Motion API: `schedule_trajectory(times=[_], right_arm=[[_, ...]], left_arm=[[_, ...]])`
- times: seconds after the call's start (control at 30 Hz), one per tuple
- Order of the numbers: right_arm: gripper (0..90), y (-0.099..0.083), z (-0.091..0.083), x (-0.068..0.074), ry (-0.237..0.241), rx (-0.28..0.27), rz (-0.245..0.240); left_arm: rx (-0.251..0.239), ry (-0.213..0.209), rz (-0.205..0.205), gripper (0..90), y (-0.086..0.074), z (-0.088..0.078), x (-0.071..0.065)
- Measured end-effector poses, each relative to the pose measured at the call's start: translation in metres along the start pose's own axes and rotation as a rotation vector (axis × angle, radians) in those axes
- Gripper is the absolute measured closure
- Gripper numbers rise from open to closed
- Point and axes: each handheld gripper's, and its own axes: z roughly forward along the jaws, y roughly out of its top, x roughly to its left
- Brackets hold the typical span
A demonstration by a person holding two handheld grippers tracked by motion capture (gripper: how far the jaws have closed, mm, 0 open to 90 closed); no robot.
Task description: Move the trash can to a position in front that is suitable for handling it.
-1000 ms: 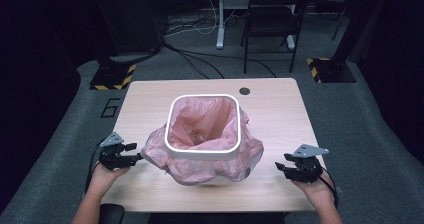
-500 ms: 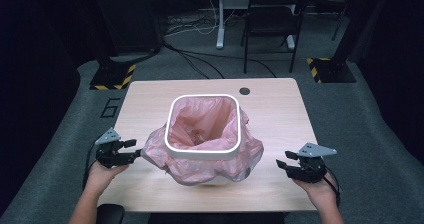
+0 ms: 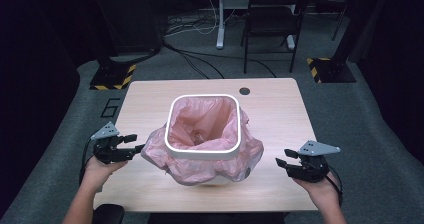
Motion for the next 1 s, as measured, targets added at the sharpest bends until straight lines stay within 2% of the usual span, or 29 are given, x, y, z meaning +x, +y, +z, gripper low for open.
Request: schedule_trajectory(times=[0.13, 0.37, 0.5, 0.7, 0.9, 1.0], right_arm=[[49.6, 0.008, -0.005, 0.005, -0.009, -0.005, -0.015], [50.8, 0.021, -0.012, 0.014, 0.002, -0.001, -0.049], [51.4, 0.028, -0.016, 0.018, 0.015, -0.006, -0.057], [53.1, 0.040, -0.021, 0.023, 0.039, -0.007, -0.074], [51.4, 0.050, -0.027, 0.028, 0.054, -0.024, -0.095], [50.9, 0.055, -0.030, 0.031, 0.060, -0.033, -0.101]], left_arm=[[-0.010, -0.005, -0.006, 38.1, 0.007, -0.003, -0.002], [-0.013, -0.038, -0.003, 40.4, 0.017, -0.009, -0.007], [-0.010, -0.029, -0.003, 41.9, 0.024, -0.014, -0.010], [-0.048, -0.039, -0.007, 42.7, 0.038, -0.024, -0.014], [-0.074, -0.048, -0.020, 42.9, 0.052, -0.032, -0.015], [-0.077, -0.057, -0.013, 43.0, 0.058, -0.034, -0.017]])
